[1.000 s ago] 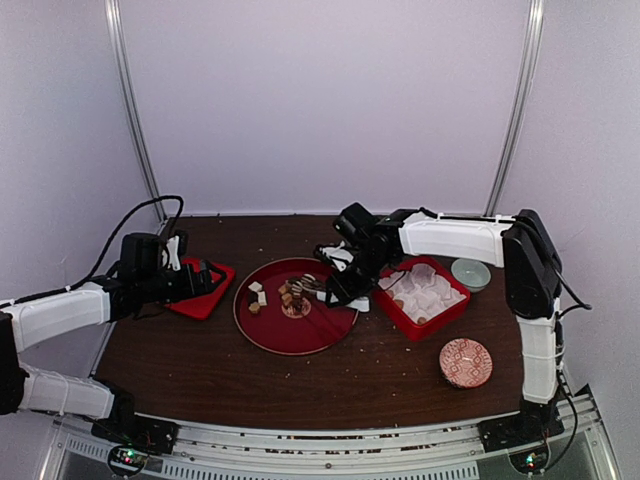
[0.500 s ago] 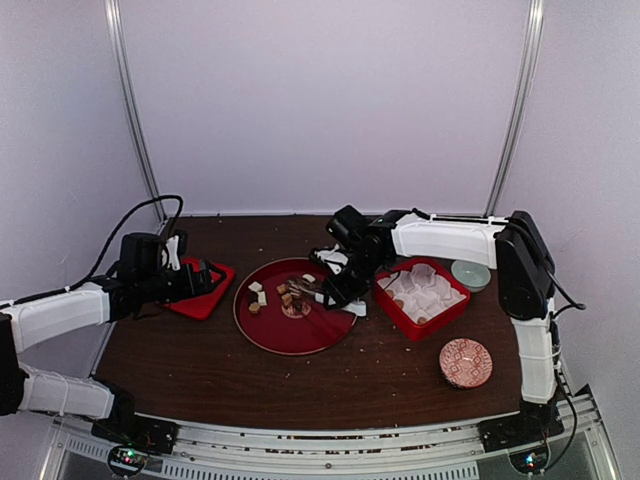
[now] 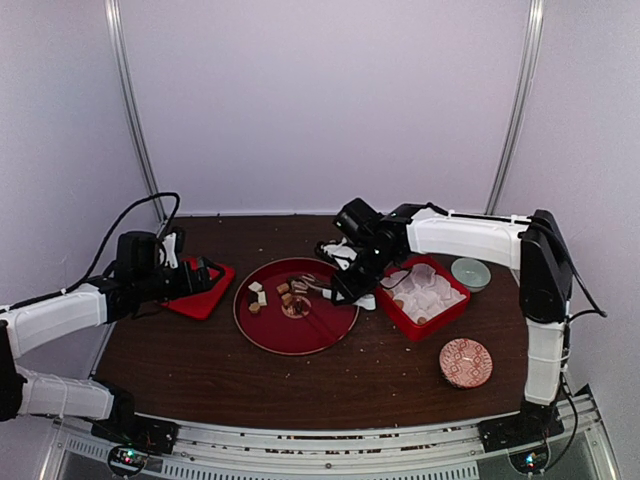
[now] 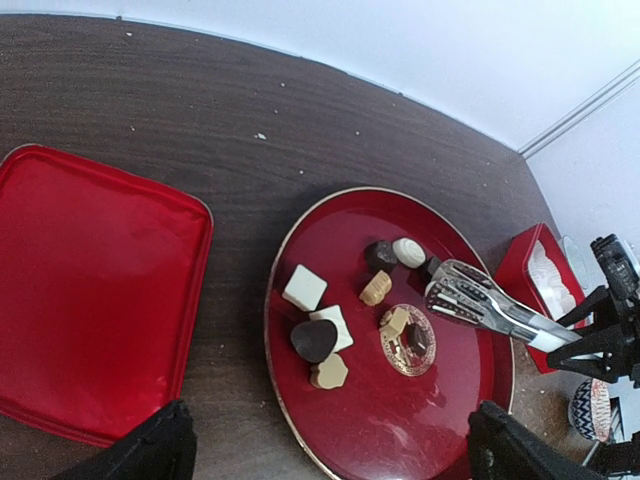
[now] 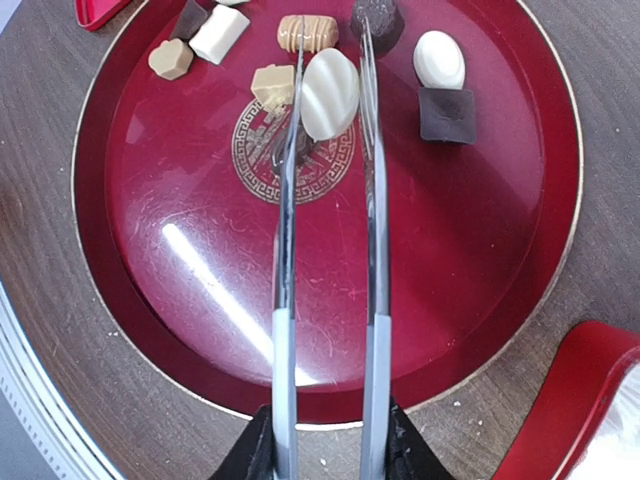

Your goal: Pack the chocolate

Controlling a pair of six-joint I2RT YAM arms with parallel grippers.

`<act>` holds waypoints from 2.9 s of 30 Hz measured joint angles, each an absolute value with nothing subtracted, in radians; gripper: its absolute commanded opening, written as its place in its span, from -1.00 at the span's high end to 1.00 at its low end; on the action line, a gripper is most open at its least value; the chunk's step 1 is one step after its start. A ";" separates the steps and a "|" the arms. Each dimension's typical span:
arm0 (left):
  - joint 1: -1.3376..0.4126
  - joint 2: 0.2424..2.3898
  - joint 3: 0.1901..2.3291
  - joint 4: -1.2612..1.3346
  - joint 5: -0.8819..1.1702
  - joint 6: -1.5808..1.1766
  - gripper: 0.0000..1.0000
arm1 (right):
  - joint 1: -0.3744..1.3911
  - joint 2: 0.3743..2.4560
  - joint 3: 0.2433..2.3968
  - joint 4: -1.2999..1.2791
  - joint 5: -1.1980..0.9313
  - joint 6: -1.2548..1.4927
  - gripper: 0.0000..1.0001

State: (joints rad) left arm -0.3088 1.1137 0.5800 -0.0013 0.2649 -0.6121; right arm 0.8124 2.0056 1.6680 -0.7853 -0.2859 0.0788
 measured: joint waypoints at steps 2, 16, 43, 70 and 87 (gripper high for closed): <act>-0.309 1.110 0.580 -0.002 0.265 -0.612 -0.94 | 0.812 1.986 1.655 -0.782 -0.286 0.080 0.54; -0.309 1.098 0.580 -0.010 0.263 -0.612 -0.94 | 0.707 1.584 1.279 -0.677 -0.288 0.123 0.54; -0.309 1.127 0.600 -0.019 0.266 -0.612 -0.94 | 0.364 1.370 0.902 -0.588 -0.295 0.163 0.46; -0.309 1.137 0.600 -0.018 0.266 -0.613 -0.94 | 0.453 1.312 1.037 -0.624 -0.297 0.152 0.25; -0.309 1.122 0.595 -0.008 0.266 -0.624 -0.94 | 0.768 1.652 1.266 -0.605 -0.296 0.161 0.26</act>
